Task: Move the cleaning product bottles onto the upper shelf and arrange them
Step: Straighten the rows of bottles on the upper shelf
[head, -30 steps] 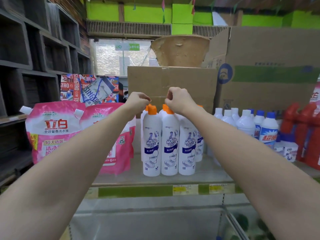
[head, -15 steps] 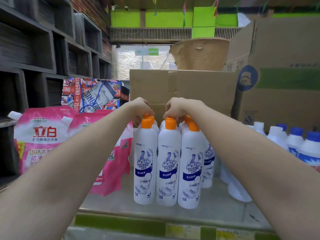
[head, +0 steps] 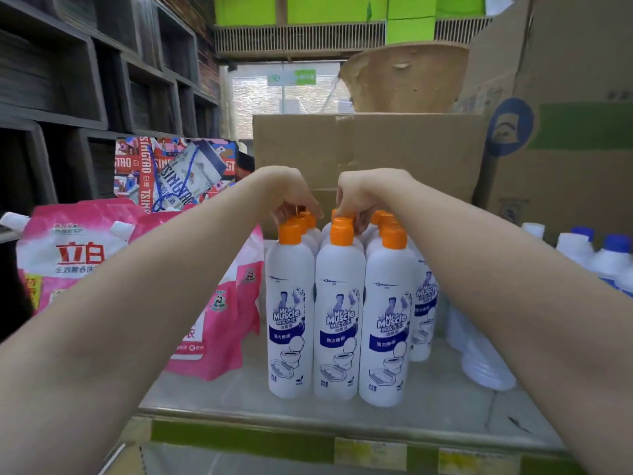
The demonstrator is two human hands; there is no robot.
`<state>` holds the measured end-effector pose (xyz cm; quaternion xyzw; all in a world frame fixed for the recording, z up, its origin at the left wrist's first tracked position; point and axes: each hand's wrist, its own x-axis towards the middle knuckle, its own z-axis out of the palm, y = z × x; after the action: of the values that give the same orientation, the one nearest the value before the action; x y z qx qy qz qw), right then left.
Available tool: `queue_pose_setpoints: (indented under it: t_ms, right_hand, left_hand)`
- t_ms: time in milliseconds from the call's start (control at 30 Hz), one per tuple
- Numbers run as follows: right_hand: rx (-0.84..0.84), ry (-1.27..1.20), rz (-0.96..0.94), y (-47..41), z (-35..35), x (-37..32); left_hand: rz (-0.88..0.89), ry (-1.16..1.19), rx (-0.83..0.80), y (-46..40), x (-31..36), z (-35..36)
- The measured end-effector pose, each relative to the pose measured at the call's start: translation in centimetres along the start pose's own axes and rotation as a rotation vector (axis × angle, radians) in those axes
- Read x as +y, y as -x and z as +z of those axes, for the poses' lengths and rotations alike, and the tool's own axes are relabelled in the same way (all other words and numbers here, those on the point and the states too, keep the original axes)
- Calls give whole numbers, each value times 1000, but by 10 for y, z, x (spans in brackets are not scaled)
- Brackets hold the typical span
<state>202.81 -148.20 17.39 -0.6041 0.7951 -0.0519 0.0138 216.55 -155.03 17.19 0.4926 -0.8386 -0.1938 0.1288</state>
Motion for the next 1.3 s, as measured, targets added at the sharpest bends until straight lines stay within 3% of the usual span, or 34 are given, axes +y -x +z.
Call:
queue_pose_setpoints:
  t_ms: [200, 367, 533, 900, 1100, 1300]
  right_hand:
    - [121, -16, 27, -1, 5, -5]
    - [299, 6, 69, -4, 0, -6]
    - [185, 42, 52, -11, 7, -9]
    - [262, -16, 170, -21, 8, -11]
    - [262, 27, 193, -25, 6, -11]
    - [215, 27, 208, -33, 5, -9]
  left_hand:
    - [15, 121, -6, 0, -18, -2]
    - [22, 185, 172, -13, -28, 0]
    - [88, 109, 48, -24, -34, 11]
    - [110, 202, 17, -28, -22, 15]
    - [75, 309, -12, -31, -19, 13]
    - [70, 270, -34, -33, -19, 13]
